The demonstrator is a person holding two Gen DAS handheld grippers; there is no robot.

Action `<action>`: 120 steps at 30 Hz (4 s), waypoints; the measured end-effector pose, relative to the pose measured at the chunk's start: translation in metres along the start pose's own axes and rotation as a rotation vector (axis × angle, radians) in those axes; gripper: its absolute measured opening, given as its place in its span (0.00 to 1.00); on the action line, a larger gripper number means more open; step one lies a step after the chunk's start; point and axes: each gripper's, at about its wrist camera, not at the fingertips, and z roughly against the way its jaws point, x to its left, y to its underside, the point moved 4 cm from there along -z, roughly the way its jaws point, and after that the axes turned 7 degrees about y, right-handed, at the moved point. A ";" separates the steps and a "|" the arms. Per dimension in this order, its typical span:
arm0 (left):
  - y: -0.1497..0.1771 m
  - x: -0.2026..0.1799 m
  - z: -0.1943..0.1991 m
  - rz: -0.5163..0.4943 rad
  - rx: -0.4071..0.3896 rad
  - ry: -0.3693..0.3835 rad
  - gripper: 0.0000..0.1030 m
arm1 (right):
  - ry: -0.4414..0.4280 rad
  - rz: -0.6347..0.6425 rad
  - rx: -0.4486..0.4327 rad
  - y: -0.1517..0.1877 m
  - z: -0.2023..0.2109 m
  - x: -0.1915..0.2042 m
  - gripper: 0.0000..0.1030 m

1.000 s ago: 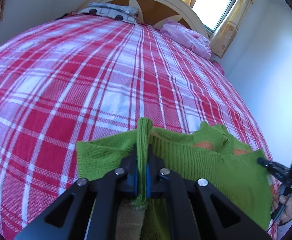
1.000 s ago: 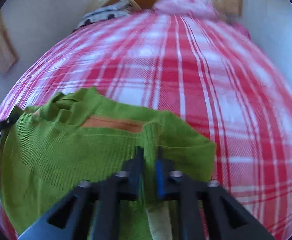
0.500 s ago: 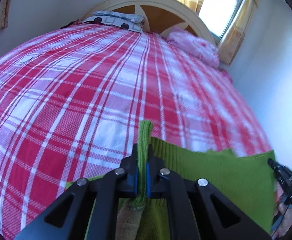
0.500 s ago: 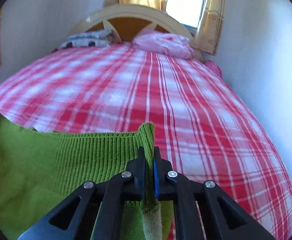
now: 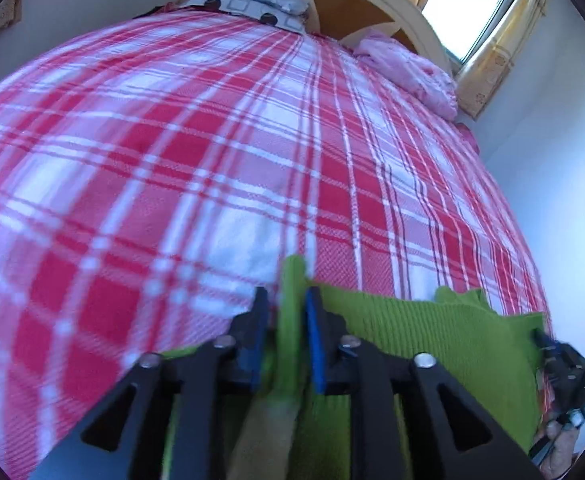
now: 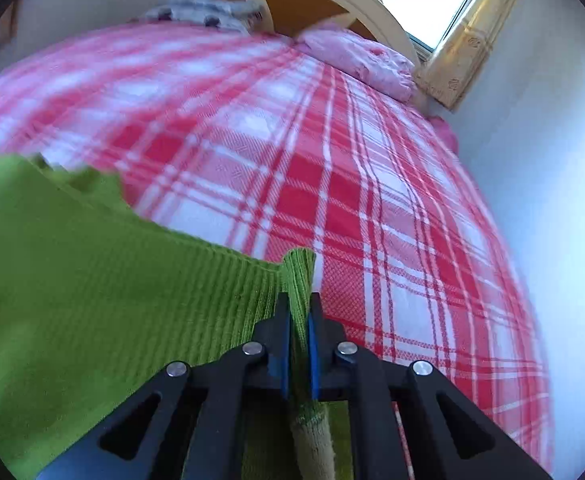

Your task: Fold small clothes

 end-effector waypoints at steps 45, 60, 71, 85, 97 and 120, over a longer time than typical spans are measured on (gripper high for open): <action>0.210 -0.039 0.157 -0.248 -0.121 -0.385 0.80 | -0.281 -0.245 -0.013 0.185 0.161 0.020 0.09; 0.202 -0.016 0.141 -0.160 -0.049 -0.409 0.95 | -0.308 -0.268 -0.013 0.186 0.159 0.015 0.09; 0.199 0.009 0.152 0.112 -0.148 -0.152 0.95 | -0.309 -0.268 -0.014 0.186 0.159 0.014 0.09; 0.169 -0.015 0.106 0.218 -0.157 -0.181 0.84 | -0.321 -0.279 -0.013 0.186 0.158 0.013 0.09; 0.165 -0.009 0.096 0.133 -0.159 -0.301 0.52 | -0.314 -0.272 -0.014 0.187 0.157 0.013 0.09; 0.168 -0.007 0.097 0.133 -0.198 -0.220 0.62 | -0.518 -0.226 -0.162 0.052 0.221 0.084 0.74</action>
